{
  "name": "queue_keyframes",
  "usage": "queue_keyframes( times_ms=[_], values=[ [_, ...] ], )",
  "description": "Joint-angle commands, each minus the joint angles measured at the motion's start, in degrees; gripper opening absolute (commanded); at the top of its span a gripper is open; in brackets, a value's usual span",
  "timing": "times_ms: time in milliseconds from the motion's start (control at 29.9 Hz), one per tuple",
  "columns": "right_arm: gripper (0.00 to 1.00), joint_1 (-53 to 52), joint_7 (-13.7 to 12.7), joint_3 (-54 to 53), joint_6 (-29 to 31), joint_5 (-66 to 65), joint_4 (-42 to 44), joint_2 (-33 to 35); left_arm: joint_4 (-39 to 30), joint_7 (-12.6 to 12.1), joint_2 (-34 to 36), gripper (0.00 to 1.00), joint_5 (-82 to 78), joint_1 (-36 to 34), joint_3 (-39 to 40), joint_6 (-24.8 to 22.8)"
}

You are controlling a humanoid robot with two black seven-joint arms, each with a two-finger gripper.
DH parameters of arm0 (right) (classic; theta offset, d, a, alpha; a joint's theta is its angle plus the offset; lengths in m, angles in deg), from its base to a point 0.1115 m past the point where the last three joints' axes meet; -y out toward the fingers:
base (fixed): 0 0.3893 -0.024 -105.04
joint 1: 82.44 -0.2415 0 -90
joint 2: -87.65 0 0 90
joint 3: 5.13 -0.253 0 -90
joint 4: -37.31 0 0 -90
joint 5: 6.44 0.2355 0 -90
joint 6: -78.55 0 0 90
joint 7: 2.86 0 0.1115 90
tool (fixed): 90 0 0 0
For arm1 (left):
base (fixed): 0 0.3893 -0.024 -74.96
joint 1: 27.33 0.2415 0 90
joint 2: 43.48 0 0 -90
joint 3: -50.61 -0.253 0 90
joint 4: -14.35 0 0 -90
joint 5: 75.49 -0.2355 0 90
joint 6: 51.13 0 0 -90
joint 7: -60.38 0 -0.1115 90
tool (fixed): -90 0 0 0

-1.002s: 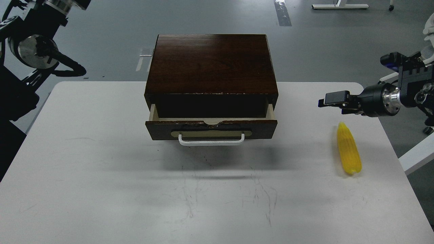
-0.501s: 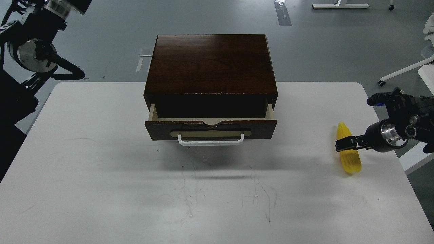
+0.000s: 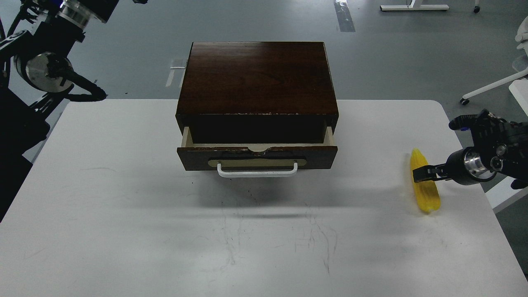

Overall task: Put corn in drawer with both arms
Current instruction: 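Reach the right gripper down to the yellow corn and grasp it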

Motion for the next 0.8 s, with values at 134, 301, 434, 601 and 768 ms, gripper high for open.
queue_keyframes(
  times_ms=[134, 301, 434, 601, 768],
  values=[
    [0.36, 0.5, 0.1, -1.1, -1.0, 0.1, -0.2, 0.0, 0.0, 0.0, 0.2, 0.98, 0.0, 0.1, 0.1, 0.0],
    [0.21, 1.0, 0.1, -4.1, -0.9, 0.1, -0.3, 0.1, 0.0, 0.0, 0.1, 0.98, 0.0, 0.0, 0.5, 0.0],
    [0.14, 0.2, 0.2, -5.4, -0.8, 0.5, -0.7, 0.7, 0.0, 0.0, 0.1, 0.98, 0.0, -0.1, 0.5, 0.0],
    [0.08, -2.5, 0.5, -5.9, -0.8, 0.1, -1.1, 3.4, 0.0, 0.0, 0.2, 0.98, -0.1, -0.1, 0.3, 0.0],
    [0.03, -7.7, 0.6, -7.0, -0.8, 0.4, -3.3, 6.2, 0.0, 0.0, 0.5, 0.98, -0.1, -0.1, 0.2, 0.0]
  ],
)
